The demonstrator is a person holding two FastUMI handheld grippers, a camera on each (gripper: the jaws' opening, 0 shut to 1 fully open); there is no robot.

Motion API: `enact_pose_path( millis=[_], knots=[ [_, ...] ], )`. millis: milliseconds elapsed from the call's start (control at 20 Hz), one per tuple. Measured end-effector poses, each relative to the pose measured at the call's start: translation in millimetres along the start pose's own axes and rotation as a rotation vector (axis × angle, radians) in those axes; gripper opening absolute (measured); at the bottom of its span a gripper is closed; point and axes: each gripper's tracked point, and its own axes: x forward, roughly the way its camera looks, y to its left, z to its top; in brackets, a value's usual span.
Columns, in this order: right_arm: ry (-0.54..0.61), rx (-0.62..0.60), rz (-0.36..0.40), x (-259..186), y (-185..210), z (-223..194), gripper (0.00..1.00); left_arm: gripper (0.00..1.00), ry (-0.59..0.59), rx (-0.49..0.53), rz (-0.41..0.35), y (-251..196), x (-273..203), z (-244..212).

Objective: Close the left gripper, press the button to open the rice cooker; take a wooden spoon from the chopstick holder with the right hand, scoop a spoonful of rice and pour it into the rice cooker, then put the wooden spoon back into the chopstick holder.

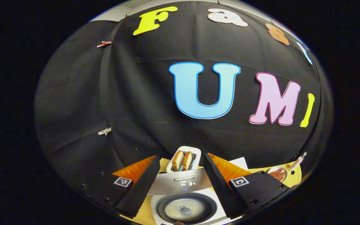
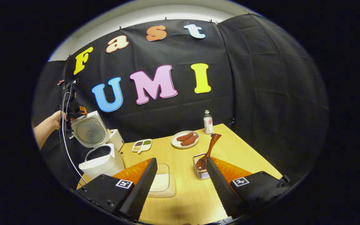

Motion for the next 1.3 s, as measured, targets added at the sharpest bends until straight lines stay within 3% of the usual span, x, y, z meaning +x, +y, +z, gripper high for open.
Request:
enact_pose_path(
  millis=[200,350,450,650,1000,1300],
  knots=[
    [0.015,-0.002,0.058,10,-5,-1,0.98,0.99,0.054,-0.014,0.007,-12,-29,-34],
    [0.016,0.007,0.079,21,-13,4,0.98,0.99,0.167,-0.070,-0.017,-32,-43,-93],
    [0.015,0.020,0.093,21,-19,6,0.99,0.98,0.203,-0.043,0.006,-38,-49,-133],
    [0.051,0.005,0.101,27,-29,-10,0.99,0.99,0.217,0.011,0.044,-43,-61,-185],
    [0.068,-0.003,0.092,27,-40,-14,0.98,1.00,0.224,-0.013,0.051,-44,-63,-238],
    [0.090,-0.010,0.088,28,-42,-22,0.99,1.00,0.141,0.013,0.049,-44,-60,-253]
  ],
)
